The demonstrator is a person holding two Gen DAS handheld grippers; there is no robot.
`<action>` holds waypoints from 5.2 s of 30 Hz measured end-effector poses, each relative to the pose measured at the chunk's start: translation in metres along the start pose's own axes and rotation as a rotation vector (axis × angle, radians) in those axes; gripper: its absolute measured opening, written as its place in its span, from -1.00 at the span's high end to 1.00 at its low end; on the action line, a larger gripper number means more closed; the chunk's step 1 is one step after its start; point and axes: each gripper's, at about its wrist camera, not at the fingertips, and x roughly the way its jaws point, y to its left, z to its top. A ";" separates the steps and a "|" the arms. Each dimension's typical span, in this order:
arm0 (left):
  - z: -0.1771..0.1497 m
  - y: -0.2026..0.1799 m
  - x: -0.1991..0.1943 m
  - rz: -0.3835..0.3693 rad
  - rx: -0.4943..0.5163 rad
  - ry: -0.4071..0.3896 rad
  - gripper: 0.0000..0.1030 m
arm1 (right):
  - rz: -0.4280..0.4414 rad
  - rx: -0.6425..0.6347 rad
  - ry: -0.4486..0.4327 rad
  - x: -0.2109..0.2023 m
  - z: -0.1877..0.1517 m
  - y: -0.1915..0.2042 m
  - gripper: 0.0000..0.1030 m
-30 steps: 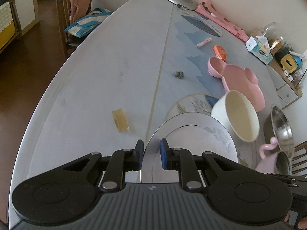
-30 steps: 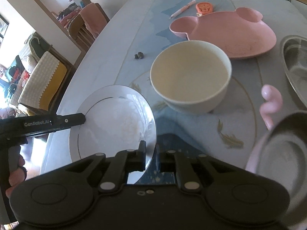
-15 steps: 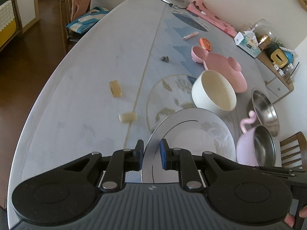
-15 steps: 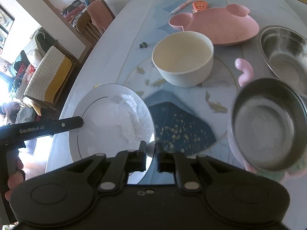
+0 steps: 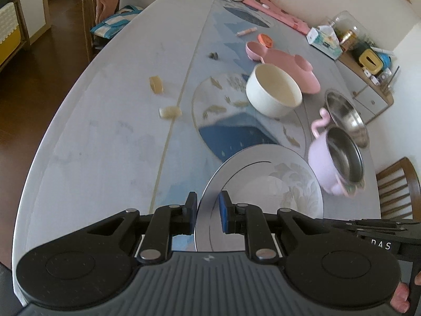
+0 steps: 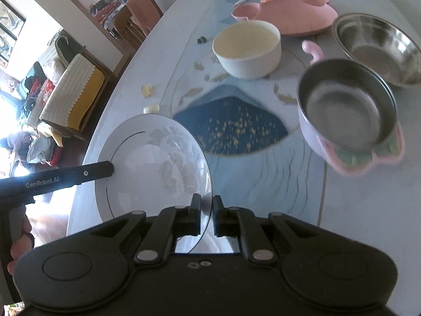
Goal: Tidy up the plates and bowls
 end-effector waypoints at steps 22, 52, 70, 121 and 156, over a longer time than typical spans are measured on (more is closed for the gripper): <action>-0.090 0.009 0.015 -0.009 -0.013 0.110 0.68 | -0.042 0.017 0.087 0.011 -0.075 -0.008 0.83; -0.097 0.006 0.008 0.063 0.126 0.086 0.70 | -0.030 0.027 0.107 0.023 -0.075 -0.006 0.85; -0.105 -0.021 0.002 0.033 0.174 0.052 0.70 | -0.062 -0.008 0.073 0.012 -0.073 0.007 0.62; 0.015 -0.165 -0.054 -0.078 0.331 -0.323 -0.52 | -0.216 -0.163 -0.349 -0.143 0.019 -0.044 -0.74; 0.237 -0.198 0.154 0.120 0.266 -0.127 -0.53 | -0.339 -0.244 -0.276 -0.010 0.269 -0.159 -0.92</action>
